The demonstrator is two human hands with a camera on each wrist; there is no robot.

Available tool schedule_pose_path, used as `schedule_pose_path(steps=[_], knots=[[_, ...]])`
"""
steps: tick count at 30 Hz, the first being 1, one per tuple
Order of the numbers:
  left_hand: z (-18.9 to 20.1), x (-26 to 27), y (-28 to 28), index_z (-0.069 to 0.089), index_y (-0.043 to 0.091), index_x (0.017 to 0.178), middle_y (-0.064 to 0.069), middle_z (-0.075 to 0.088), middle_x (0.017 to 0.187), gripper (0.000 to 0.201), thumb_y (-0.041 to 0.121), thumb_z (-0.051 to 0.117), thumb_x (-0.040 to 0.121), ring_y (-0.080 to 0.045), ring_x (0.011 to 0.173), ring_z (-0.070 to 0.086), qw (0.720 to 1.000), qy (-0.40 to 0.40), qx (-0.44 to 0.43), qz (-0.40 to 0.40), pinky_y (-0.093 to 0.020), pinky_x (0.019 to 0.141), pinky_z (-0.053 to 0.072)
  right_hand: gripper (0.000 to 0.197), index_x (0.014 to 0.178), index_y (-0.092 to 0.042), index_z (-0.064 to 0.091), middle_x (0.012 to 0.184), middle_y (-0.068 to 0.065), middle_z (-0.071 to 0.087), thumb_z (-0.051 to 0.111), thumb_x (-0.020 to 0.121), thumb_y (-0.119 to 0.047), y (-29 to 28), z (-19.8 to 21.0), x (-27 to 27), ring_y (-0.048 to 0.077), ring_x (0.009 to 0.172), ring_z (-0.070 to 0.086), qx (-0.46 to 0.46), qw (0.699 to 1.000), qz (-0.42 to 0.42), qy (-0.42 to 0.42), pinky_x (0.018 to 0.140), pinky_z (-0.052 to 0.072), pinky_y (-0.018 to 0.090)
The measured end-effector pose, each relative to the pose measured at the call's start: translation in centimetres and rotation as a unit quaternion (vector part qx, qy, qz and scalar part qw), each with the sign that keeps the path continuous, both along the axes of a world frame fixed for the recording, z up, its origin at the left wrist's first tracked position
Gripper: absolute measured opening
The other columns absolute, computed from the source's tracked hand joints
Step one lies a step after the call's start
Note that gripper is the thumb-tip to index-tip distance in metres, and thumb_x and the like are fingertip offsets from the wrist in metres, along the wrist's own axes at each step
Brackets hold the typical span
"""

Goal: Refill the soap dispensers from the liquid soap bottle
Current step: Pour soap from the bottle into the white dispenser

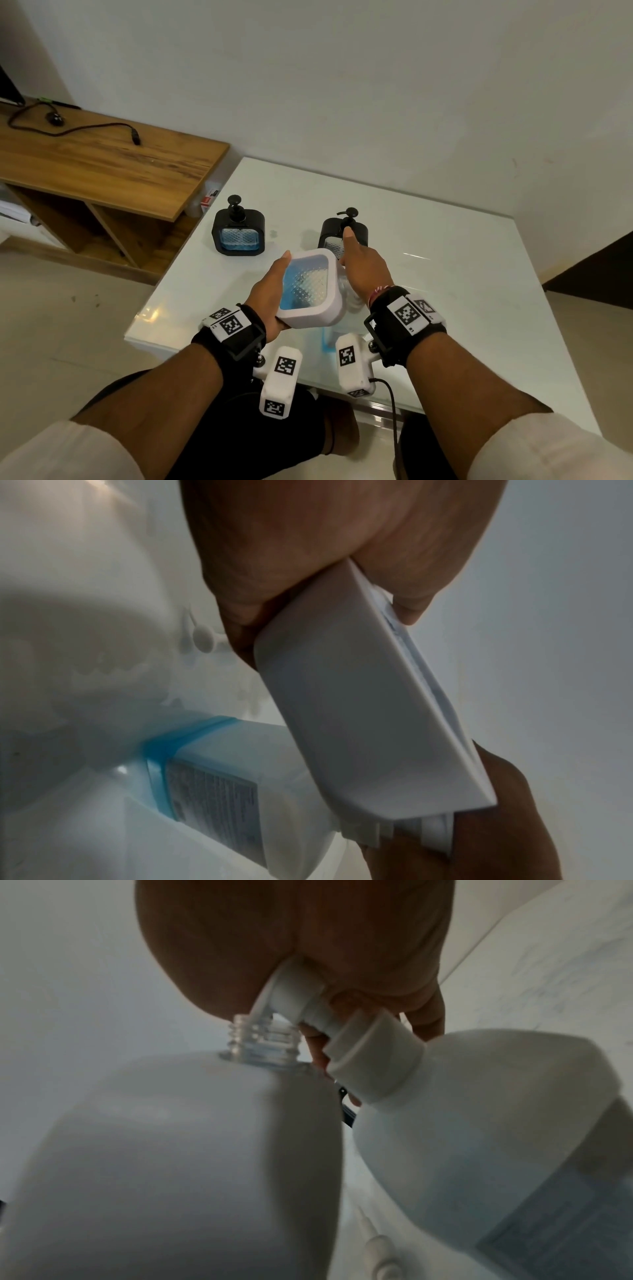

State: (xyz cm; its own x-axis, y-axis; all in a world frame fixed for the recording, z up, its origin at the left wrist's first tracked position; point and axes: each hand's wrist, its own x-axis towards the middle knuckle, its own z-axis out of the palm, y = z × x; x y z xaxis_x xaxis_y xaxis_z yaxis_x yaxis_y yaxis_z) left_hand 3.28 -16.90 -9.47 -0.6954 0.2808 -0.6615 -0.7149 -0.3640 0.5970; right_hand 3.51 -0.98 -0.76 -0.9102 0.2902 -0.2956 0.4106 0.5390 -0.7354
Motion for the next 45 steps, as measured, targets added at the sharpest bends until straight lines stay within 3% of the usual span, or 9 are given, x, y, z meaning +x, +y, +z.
schedule_pose_path(steps=[6,14,19,22,28,39,41,43,45], knots=[[0.17,0.17,0.44,0.062,0.035,0.127,-0.011,0.07,0.128,0.044,0.064,0.053,0.095,-0.035,0.116,0.068,1.0,0.004,-0.001,-0.007,-0.051,0.091,0.057,0.064,0.123,-0.006,0.061,0.121,0.019,0.063,0.02,0.103,-0.051,0.78,-0.06,0.27,0.034,0.111,0.057,0.024,0.999,0.014,-0.023,0.094,0.04,0.035],[-0.26,0.08,-0.13,0.062,0.033,0.134,-0.011,0.071,0.128,0.057,0.07,0.057,0.091,-0.034,0.114,0.069,1.0,0.007,0.004,-0.006,-0.05,0.086,0.059,0.067,0.118,-0.007,0.064,0.119,0.015,0.063,0.018,0.102,-0.053,0.01,0.31,-0.06,0.03,0.108,0.056,0.001,1.0,0.023,-0.007,0.096,0.037,0.036],[-0.41,-0.04,0.16,0.062,0.033,0.133,-0.012,0.071,0.127,0.057,0.07,0.058,0.09,-0.035,0.116,0.068,1.0,0.001,0.001,-0.012,-0.056,0.097,0.055,0.062,0.128,-0.008,0.06,0.123,0.018,0.062,0.019,0.104,-0.048,0.65,0.09,0.16,0.031,0.11,0.056,0.033,0.999,0.036,-0.018,0.093,0.037,0.033],[-0.28,0.02,0.22,0.064,0.034,0.128,-0.011,0.071,0.127,0.048,0.066,0.057,0.092,-0.035,0.114,0.069,1.0,0.009,-0.012,-0.006,-0.052,0.092,0.057,0.062,0.127,-0.008,0.06,0.123,0.018,0.062,0.021,0.103,-0.05,0.92,-0.1,0.16,0.034,0.113,0.056,0.034,0.999,0.031,-0.021,0.095,0.039,0.034],[-0.74,-0.16,-0.23,0.062,0.033,0.136,-0.012,0.07,0.13,0.063,0.072,0.06,0.087,-0.036,0.118,0.067,1.0,0.003,0.016,-0.015,-0.051,0.088,0.058,0.069,0.108,-0.006,0.067,0.112,0.014,0.065,0.02,0.101,-0.055,0.27,0.11,-0.22,0.026,0.098,0.056,0.003,1.0,0.02,0.002,0.088,0.037,0.032],[-0.38,0.02,0.11,0.062,0.032,0.136,-0.011,0.071,0.129,0.065,0.072,0.063,0.085,-0.033,0.113,0.07,1.0,0.01,0.002,-0.016,-0.047,0.082,0.058,0.06,0.119,-0.006,0.063,0.121,0.017,0.063,0.022,0.104,-0.047,0.86,-0.31,-0.33,0.03,0.107,0.056,0.023,0.999,0.037,-0.012,0.091,0.036,0.032],[-0.42,-0.02,-0.1,0.062,0.032,0.137,-0.011,0.07,0.13,0.065,0.073,0.062,0.085,-0.033,0.114,0.069,1.0,0.006,0.01,-0.018,-0.046,0.082,0.058,0.063,0.112,-0.006,0.065,0.117,0.016,0.065,0.021,0.103,-0.05,0.65,-0.18,-0.39,0.029,0.102,0.057,0.013,0.999,0.037,-0.004,0.087,0.037,0.032],[-0.34,-0.09,-0.06,0.062,0.032,0.136,-0.01,0.071,0.129,0.061,0.071,0.058,0.089,-0.032,0.113,0.069,1.0,0.009,0.011,-0.019,-0.046,0.081,0.059,0.063,0.105,-0.008,0.066,0.114,0.015,0.066,0.022,0.102,-0.053,0.73,-0.18,-0.39,0.026,0.096,0.055,0.007,1.0,0.026,0.002,0.085,0.035,0.031],[-0.02,-0.13,0.13,0.063,0.034,0.131,-0.01,0.072,0.127,0.052,0.068,0.053,0.094,-0.032,0.111,0.07,1.0,0.012,0.004,-0.02,-0.045,0.081,0.06,0.063,0.112,-0.006,0.065,0.116,0.016,0.064,0.023,0.102,-0.051,0.79,-0.23,-0.37,0.027,0.098,0.055,0.013,1.0,0.026,-0.002,0.085,0.035,0.031]])
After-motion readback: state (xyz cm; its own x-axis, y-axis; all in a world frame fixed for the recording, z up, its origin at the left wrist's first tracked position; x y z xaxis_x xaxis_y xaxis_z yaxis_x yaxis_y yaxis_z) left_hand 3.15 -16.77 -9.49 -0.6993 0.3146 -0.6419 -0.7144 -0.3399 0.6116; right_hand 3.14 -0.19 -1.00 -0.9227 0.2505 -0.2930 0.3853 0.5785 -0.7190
